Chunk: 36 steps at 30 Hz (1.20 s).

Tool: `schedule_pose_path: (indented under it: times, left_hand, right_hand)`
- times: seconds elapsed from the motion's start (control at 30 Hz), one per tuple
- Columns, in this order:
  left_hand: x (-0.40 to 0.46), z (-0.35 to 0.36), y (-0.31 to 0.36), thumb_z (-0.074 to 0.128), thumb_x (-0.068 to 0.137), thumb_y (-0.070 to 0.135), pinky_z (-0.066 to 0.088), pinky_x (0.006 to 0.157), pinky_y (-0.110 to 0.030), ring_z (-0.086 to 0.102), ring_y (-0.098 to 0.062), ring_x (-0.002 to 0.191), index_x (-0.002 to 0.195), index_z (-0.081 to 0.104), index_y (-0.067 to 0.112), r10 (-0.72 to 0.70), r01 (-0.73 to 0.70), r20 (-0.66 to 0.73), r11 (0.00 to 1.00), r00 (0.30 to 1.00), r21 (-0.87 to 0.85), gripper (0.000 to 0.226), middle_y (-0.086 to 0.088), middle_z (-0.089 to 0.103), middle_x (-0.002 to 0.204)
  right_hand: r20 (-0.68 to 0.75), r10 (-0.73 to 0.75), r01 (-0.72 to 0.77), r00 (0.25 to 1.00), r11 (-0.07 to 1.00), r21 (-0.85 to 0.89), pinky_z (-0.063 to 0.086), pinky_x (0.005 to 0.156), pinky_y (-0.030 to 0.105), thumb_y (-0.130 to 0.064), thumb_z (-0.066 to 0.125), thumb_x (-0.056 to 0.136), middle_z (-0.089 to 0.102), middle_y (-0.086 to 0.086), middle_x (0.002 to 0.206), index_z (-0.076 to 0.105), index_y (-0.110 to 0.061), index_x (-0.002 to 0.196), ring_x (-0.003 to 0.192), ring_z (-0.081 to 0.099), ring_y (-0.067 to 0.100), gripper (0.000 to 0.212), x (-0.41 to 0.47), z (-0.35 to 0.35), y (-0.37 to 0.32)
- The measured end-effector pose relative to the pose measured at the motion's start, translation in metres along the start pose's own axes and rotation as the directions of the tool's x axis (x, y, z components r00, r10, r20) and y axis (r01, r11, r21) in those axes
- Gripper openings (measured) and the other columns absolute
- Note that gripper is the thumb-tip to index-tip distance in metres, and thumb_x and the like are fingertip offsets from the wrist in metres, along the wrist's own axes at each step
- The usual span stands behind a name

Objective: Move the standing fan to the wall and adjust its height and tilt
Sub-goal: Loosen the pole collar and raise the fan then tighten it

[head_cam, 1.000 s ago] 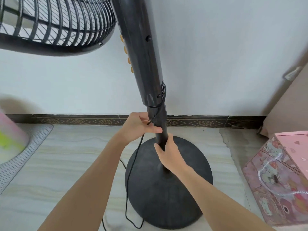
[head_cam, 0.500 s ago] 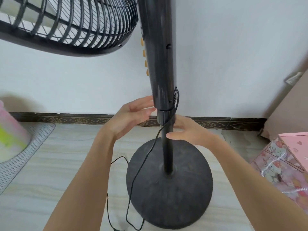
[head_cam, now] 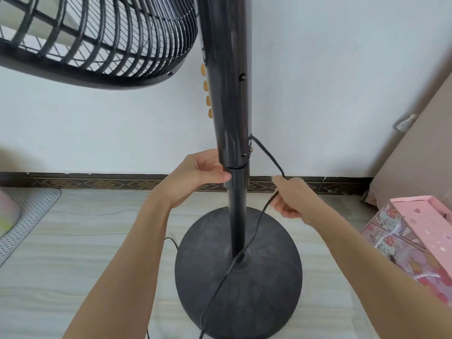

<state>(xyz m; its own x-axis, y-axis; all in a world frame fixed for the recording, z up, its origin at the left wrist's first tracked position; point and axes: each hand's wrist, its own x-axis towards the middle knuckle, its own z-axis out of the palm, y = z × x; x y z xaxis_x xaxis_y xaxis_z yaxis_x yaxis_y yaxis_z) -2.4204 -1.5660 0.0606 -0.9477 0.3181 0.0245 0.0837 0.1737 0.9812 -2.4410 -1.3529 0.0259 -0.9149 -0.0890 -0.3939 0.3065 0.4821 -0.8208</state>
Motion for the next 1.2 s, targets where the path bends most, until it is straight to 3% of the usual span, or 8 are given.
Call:
schedule_pose_path:
  times: [0.13, 0.2, 0.27, 0.33, 0.53, 0.67, 0.93, 1.2]
  left_hand:
    - [0.006, 0.009, 0.000, 0.066, 0.077, -0.003, 0.050, 0.078, -0.026, 0.067, -0.015, 0.094, 0.093, 0.069, 0.023, 0.017, -0.017, -0.053, 1.000, 0.998, -0.006, 0.031, 0.006, 0.074, 0.093]
    - [0.006, 0.011, -0.001, 0.065, 0.078, -0.005, 0.050, 0.073, -0.022, 0.066, -0.011, 0.092, 0.094, 0.068, 0.020, 0.023, -0.023, -0.076, 1.000, 0.997, -0.009, 0.030, 0.007, 0.074, 0.091]
    - [0.005, 0.012, -0.001, 0.065, 0.077, -0.005, 0.050, 0.072, -0.019, 0.066, -0.008, 0.093, 0.094, 0.067, 0.021, 0.022, -0.023, -0.083, 1.000, 0.996, -0.012, 0.031, 0.010, 0.073, 0.090]
    - [0.006, 0.014, -0.002, 0.066, 0.077, -0.005, 0.050, 0.078, -0.021, 0.064, -0.007, 0.099, 0.100, 0.064, 0.020, 0.018, -0.017, -0.078, 1.000, 0.997, 0.018, 0.034, 0.009, 0.072, 0.096]
    - [0.019, 0.036, -0.005, 0.070, 0.067, 0.007, 0.049, 0.076, -0.027, 0.062, -0.013, 0.087, 0.091, 0.064, 0.020, 0.011, -0.018, -0.093, 0.997, 0.996, -0.079, 0.028, 0.000, 0.067, 0.090]
    - [0.026, 0.047, -0.011, 0.070, 0.071, 0.000, 0.052, 0.077, -0.025, 0.062, -0.013, 0.082, 0.082, 0.064, 0.013, 0.030, -0.042, -0.285, 0.998, 0.958, -0.037, 0.017, -0.005, 0.066, 0.085]
    - [0.023, 0.072, -0.011, 0.072, 0.072, 0.005, 0.049, 0.058, -0.009, 0.059, 0.005, 0.058, 0.074, 0.063, 0.021, 0.050, -0.048, -0.599, 0.999, 0.799, 0.019, 0.019, 0.008, 0.064, 0.068]
    - [0.023, 0.082, -0.014, 0.072, 0.072, 0.015, 0.049, 0.060, -0.010, 0.063, 0.001, 0.068, 0.094, 0.065, 0.011, 0.037, -0.017, -0.720, 0.999, 0.693, 0.034, 0.024, 0.008, 0.067, 0.075]
  right_hand:
    - [0.239, 0.040, -0.148, 0.970, 0.878, 0.455, 0.044, 0.037, 0.014, -0.051, 0.054, 0.086, 0.057, 0.004, 0.044, 0.050, -0.011, 0.048, 0.037, 0.056, 0.011, 0.055, 0.007, -0.003, 0.000]
    - [0.263, -0.053, -0.135, 0.963, 0.752, 0.646, 0.060, 0.064, 0.025, -0.036, 0.056, 0.089, 0.070, 0.015, 0.075, 0.064, 0.001, 0.083, 0.071, 0.070, 0.020, 0.038, 0.013, -0.004, 0.000]
    - [0.226, -0.178, 0.042, 0.958, 0.863, 0.504, 0.047, 0.097, 0.038, -0.020, 0.051, 0.092, 0.062, 0.017, 0.117, 0.051, -0.003, 0.124, 0.108, 0.059, 0.025, 0.037, 0.009, 0.011, 0.002]
    - [0.258, -0.317, 0.226, 0.913, 0.917, 0.330, 0.040, 0.099, 0.039, -0.007, 0.054, 0.081, 0.055, 0.011, 0.128, 0.047, -0.021, 0.131, 0.113, 0.052, 0.020, 0.052, 0.005, 0.034, 0.003]
    - [0.237, -0.354, 0.313, 0.905, 0.930, 0.194, 0.044, 0.098, 0.041, -0.011, 0.065, 0.075, 0.062, 0.020, 0.114, 0.057, -0.005, 0.109, 0.104, 0.060, 0.026, 0.035, 0.019, 0.061, 0.010]
    - [0.158, -0.355, 0.328, 0.921, 0.928, 0.177, 0.043, 0.065, 0.021, -0.006, 0.062, 0.077, 0.060, 0.003, 0.074, 0.057, -0.008, 0.081, 0.068, 0.054, 0.016, 0.007, 0.027, 0.075, 0.011]
    - [0.012, -0.459, 0.443, 0.888, 0.863, 0.241, 0.042, 0.053, 0.011, -0.003, 0.066, 0.076, 0.064, -0.007, 0.067, 0.057, -0.018, 0.076, 0.059, 0.057, 0.000, 0.018, 0.025, 0.086, 0.017]
    - [-0.051, -0.498, 0.498, 0.866, 0.847, 0.187, 0.038, 0.048, 0.005, -0.001, 0.058, 0.082, 0.049, -0.012, 0.059, 0.045, -0.026, 0.067, 0.052, 0.051, -0.013, 0.032, 0.022, 0.092, 0.016]
